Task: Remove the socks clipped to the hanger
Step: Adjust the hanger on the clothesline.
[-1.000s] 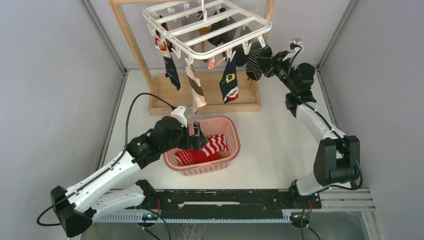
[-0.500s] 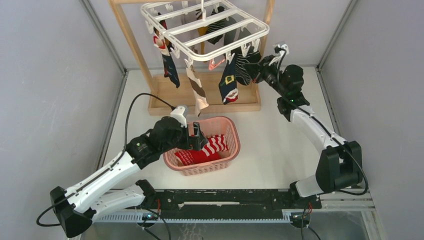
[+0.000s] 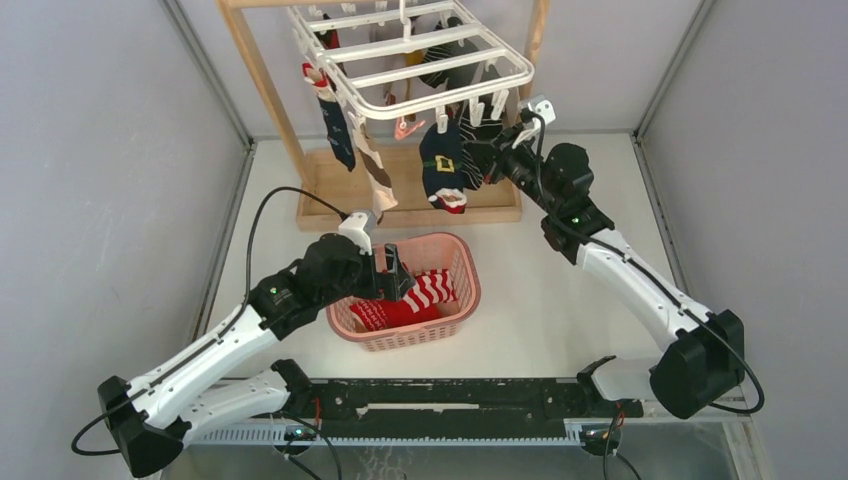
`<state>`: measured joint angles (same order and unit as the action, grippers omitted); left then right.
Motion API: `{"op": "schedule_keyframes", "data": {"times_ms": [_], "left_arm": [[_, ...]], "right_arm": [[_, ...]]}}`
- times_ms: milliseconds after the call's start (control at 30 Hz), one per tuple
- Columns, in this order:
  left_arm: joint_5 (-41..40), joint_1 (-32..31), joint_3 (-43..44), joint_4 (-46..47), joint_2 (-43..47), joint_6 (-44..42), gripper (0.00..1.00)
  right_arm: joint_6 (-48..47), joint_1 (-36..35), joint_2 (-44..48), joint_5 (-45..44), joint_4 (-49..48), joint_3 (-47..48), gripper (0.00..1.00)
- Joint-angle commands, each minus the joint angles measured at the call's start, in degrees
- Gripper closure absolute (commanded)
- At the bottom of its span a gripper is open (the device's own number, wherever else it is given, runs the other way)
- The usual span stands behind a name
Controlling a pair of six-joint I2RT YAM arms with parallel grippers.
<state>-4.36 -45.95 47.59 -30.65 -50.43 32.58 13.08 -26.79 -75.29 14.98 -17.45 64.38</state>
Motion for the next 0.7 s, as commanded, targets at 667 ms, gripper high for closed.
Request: {"op": "schedule_keyframes", "data": {"times_ms": [667], "left_arm": [[-1.31,-0.14,4.42,2.97,2.09,-0.57,0.00]], "right_arm": [[-6.72,-17.70,3.61,-10.22,4.13,0.57,0.96]]}}
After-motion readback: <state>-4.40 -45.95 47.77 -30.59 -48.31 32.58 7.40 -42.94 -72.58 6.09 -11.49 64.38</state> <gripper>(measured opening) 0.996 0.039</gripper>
